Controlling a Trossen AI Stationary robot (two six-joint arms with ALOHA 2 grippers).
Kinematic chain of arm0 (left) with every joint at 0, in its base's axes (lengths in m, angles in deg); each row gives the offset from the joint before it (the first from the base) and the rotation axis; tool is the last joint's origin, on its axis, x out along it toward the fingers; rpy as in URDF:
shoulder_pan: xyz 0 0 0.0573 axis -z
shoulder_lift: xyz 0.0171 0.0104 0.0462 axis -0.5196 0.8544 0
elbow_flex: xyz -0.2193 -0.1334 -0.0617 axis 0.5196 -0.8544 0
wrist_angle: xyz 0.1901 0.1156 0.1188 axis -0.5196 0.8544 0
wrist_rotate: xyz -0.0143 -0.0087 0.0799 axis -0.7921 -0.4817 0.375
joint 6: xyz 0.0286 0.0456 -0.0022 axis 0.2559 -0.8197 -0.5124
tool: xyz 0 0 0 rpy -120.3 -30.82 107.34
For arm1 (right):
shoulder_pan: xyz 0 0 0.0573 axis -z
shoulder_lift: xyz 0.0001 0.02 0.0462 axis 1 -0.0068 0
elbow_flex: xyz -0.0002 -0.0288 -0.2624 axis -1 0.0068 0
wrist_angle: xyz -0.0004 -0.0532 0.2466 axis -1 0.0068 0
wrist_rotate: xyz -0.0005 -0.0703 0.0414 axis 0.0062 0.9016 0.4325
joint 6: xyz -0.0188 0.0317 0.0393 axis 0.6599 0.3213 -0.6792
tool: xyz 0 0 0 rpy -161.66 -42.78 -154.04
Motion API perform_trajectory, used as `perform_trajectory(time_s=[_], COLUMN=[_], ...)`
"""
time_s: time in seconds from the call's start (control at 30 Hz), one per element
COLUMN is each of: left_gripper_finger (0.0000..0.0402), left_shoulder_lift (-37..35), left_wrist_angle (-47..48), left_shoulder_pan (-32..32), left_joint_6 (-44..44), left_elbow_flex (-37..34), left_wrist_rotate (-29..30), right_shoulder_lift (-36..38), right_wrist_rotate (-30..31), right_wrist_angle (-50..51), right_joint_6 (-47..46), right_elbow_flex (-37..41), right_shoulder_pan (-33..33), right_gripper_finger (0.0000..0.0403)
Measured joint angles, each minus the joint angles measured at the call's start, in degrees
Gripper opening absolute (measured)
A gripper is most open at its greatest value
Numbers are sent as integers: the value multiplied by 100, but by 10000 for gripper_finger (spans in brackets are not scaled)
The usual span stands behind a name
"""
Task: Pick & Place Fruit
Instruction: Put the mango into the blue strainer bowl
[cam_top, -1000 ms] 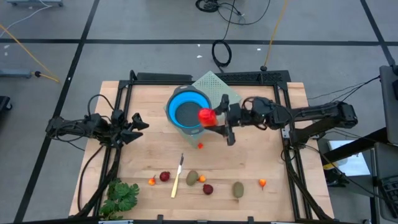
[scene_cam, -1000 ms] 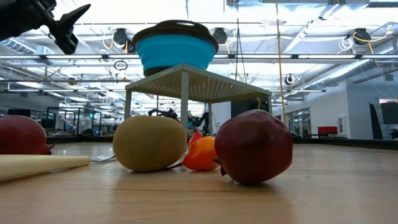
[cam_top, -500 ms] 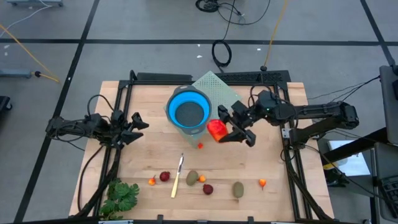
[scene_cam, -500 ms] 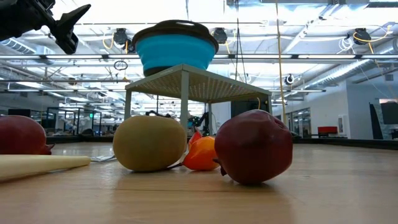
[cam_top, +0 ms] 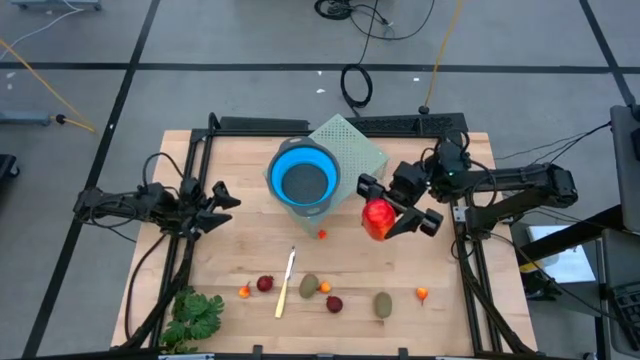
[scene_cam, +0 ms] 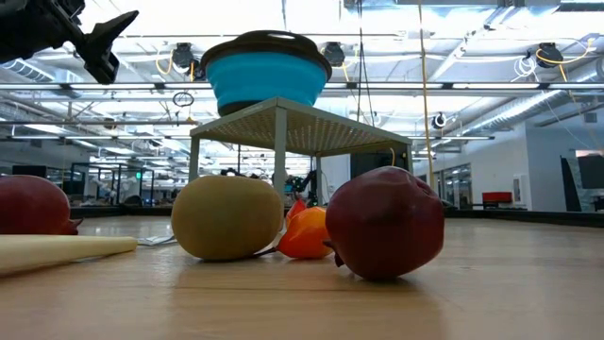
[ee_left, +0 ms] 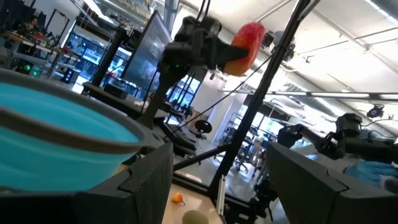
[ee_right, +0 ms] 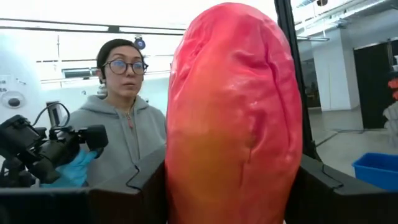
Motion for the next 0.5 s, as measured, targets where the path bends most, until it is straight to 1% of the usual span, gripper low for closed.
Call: perform_trajectory(time_s=[0.4,0.5], left_gripper_finger=[255,255], left_shoulder_lift=[-1,-2], left_wrist_angle=[53,52], left_shoulder_pan=[2,2], left_joint_6=[34,35], left_elbow_flex=[0,0], left_wrist_rotate=[0,3], right_shoulder_lift=[-4,-4], right_wrist_rotate=[26,364], right_wrist_angle=[44,378], right_joint_6=[-181,-181], right_elbow_flex=[0,0], right_shoulder_pan=[2,0], right_gripper_finger=[217,218])
